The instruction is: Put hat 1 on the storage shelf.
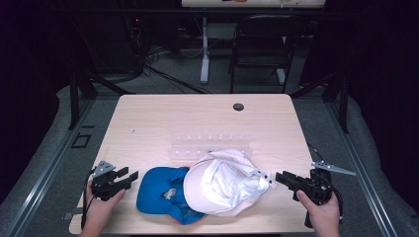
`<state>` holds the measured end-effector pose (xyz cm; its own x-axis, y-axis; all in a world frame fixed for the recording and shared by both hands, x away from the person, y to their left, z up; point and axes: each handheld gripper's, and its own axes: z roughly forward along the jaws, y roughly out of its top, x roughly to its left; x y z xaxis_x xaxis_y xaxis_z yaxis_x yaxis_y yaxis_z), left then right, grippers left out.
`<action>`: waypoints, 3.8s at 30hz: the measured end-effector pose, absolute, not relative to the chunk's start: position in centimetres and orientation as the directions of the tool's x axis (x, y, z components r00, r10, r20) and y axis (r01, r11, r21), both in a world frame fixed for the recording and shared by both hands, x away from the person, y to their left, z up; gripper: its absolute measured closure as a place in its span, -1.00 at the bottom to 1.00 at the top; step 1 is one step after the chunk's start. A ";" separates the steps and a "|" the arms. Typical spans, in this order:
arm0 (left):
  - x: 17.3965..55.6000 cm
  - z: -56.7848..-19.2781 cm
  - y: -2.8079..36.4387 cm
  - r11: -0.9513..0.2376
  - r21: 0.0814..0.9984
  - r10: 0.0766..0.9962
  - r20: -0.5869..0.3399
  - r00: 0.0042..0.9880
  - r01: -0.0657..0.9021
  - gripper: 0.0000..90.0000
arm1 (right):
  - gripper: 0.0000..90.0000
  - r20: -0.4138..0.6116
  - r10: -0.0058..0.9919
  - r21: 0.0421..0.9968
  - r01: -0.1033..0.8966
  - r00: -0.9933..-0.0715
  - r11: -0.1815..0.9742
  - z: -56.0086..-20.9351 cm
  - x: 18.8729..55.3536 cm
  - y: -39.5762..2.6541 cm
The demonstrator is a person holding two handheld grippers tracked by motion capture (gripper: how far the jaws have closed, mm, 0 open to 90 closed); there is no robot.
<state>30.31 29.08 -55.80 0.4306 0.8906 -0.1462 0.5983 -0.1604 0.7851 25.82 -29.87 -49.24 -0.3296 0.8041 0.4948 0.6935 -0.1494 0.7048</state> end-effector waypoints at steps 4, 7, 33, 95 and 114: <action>30.3 -55.9 29.1 -0.154 0.793 0.891 -0.147 0.429 0.590 0.13 | 0.29 0.501 0.793 0.683 0.721 -0.345 -0.118 -49.4 26.5 -29.4; 30.2 -55.9 29.2 -0.153 0.790 0.893 -0.146 0.425 0.593 0.13 | 0.27 0.514 0.781 0.664 0.741 -0.354 -0.101 -49.8 27.3 -28.6; 29.9 -55.9 29.7 -0.142 0.794 0.902 -0.143 0.408 0.591 0.13 | 0.61 0.478 0.797 0.585 0.810 -0.368 0.023 -51.5 29.5 -25.9; 29.8 -55.8 29.6 -0.148 0.793 0.901 -0.138 0.412 0.590 0.13 | 0.82 0.882 0.465 0.143 0.983 -0.072 -0.118 -43.7 31.4 -25.2; 29.7 -55.8 29.6 -0.143 0.798 0.902 -0.139 0.410 0.585 0.13 | 0.82 0.907 0.415 0.139 0.981 -0.073 -0.132 -39.8 32.1 -23.2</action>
<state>29.73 29.62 -55.81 0.4096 0.9016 -0.1391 0.5852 -0.1426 0.7983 32.06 -23.19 -39.77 -0.0730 0.4148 0.9070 0.9815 -0.1317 0.1392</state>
